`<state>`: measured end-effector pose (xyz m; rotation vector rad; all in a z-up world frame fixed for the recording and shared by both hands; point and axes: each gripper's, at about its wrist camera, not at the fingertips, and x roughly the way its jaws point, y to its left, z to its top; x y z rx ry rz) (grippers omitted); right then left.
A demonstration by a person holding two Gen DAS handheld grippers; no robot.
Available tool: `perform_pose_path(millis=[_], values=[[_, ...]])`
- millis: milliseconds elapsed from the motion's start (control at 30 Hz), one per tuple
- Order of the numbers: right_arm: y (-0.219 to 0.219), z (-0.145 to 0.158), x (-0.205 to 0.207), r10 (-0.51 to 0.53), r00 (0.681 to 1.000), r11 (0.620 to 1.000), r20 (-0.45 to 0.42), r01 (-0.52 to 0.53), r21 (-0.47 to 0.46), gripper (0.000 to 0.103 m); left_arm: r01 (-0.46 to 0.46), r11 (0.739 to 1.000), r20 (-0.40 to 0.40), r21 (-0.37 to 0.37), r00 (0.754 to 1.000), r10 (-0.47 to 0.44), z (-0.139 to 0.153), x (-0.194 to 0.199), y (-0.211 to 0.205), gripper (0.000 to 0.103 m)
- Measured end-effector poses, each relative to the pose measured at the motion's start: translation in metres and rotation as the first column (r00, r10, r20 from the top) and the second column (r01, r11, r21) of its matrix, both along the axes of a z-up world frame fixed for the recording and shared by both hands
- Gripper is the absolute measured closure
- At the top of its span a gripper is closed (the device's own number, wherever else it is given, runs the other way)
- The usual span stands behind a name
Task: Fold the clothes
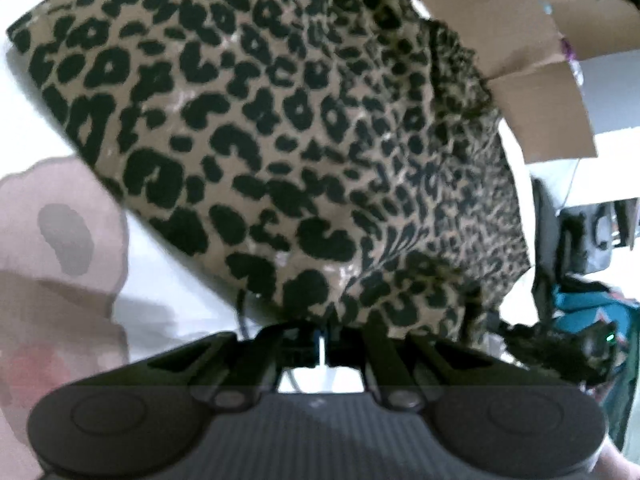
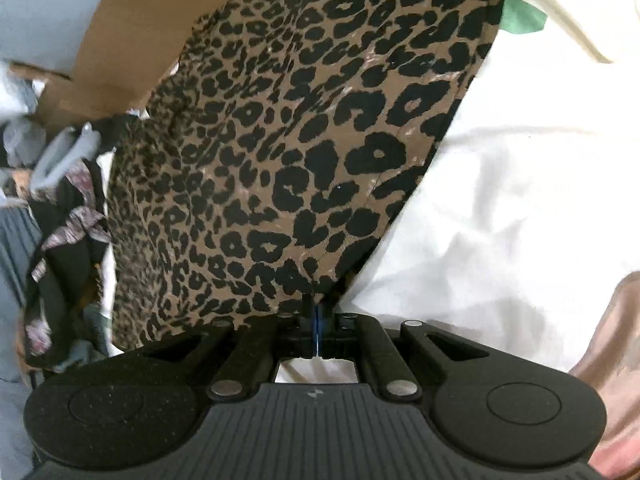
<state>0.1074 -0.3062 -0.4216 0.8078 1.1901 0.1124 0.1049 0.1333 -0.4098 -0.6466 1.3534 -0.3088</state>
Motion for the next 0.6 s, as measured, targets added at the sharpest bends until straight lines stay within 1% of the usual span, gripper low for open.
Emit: perform_pose_path(millis=[100,167,233,300,333,367,400,433,467,500,600], values=[[0.000,0.007,0.002,0.014,1.000,1.000,-0.002,-0.014,-0.026,0.103,-0.001,1.000,-0.012,0.013,1.000,0.001,0.005,0.000,0.003,0.095],[-0.001,0.012,0.003,0.016,1.000,0.999,-0.009,-0.016,-0.039,0.102,-0.010,1.000,-0.008,0.025,1.000,0.010,0.011,-0.001,0.007,0.087],[-0.002,0.019,0.001,0.018,1.000,0.999,-0.006,-0.018,-0.043,0.102,-0.012,0.999,0.005,0.037,1.000,0.012,0.020,-0.002,0.009,0.085],[-0.003,0.026,-0.001,0.021,1.000,0.999,-0.003,-0.021,-0.046,0.101,0.001,1.000,0.033,0.007,0.999,-0.001,0.030,-0.006,0.007,0.081],[-0.002,0.028,-0.003,0.034,0.999,0.999,0.005,-0.034,-0.038,0.101,0.019,1.000,0.045,-0.004,0.999,-0.019,0.033,-0.008,0.002,0.072],[0.000,0.031,-0.004,0.050,0.999,0.998,0.013,-0.050,-0.027,0.096,0.045,0.999,0.055,-0.010,0.997,-0.045,0.035,-0.009,-0.004,0.062],[0.001,0.034,-0.006,0.066,0.998,0.998,0.022,-0.065,-0.017,0.087,0.071,0.997,0.065,-0.016,0.995,-0.070,0.037,-0.010,-0.011,0.059],[0.004,0.035,-0.008,0.083,0.996,0.996,0.030,-0.083,-0.013,0.080,0.096,0.995,0.075,-0.022,0.993,-0.095,0.039,-0.011,-0.018,0.057],[0.007,0.036,-0.009,0.101,0.994,0.995,0.037,-0.101,-0.011,0.069,0.118,0.993,0.079,-0.030,0.990,-0.115,0.040,-0.010,-0.025,0.055],[0.011,0.037,-0.012,0.120,0.992,0.993,0.043,-0.120,-0.009,0.066,0.131,0.991,0.078,-0.041,0.989,-0.127,0.039,-0.010,-0.031,0.055],[0.022,0.035,-0.014,0.174,0.984,0.985,0.043,-0.174,0.007,0.066,0.160,0.984,0.074,-0.076,0.985,-0.155,0.032,-0.015,-0.048,0.052]])
